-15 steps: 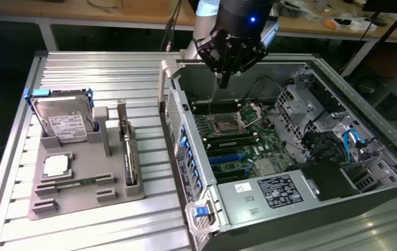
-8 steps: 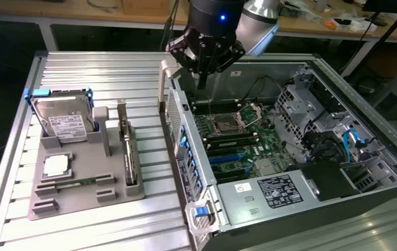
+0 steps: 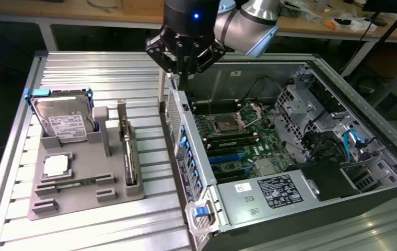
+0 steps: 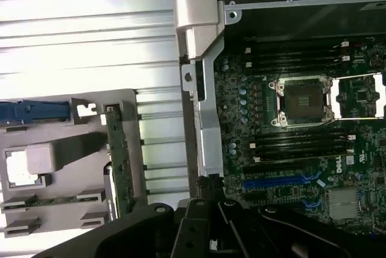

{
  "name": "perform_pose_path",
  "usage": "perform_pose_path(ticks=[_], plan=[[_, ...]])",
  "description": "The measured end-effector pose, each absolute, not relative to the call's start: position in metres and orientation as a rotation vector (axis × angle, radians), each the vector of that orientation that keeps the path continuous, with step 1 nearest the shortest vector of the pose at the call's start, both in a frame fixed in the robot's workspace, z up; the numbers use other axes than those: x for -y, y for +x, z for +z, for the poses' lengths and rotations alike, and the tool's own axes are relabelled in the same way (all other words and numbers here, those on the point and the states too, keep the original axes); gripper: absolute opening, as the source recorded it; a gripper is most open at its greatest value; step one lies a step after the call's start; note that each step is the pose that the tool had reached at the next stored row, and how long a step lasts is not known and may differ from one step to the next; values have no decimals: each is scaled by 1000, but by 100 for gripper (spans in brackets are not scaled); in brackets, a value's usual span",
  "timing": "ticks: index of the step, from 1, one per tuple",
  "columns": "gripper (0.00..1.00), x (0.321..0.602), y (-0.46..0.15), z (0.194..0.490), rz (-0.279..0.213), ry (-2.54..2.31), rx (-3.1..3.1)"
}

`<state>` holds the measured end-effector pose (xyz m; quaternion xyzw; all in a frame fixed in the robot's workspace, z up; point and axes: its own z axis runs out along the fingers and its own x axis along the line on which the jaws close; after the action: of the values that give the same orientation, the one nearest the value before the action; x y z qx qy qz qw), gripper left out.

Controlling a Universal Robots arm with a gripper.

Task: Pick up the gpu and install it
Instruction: 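Reach for the gpu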

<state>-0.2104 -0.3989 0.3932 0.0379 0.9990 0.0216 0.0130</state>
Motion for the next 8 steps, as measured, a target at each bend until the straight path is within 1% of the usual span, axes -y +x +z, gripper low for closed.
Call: perform_pose_path(ticks=[8], plan=[[11,399,-244,393,68,118,-3113]])
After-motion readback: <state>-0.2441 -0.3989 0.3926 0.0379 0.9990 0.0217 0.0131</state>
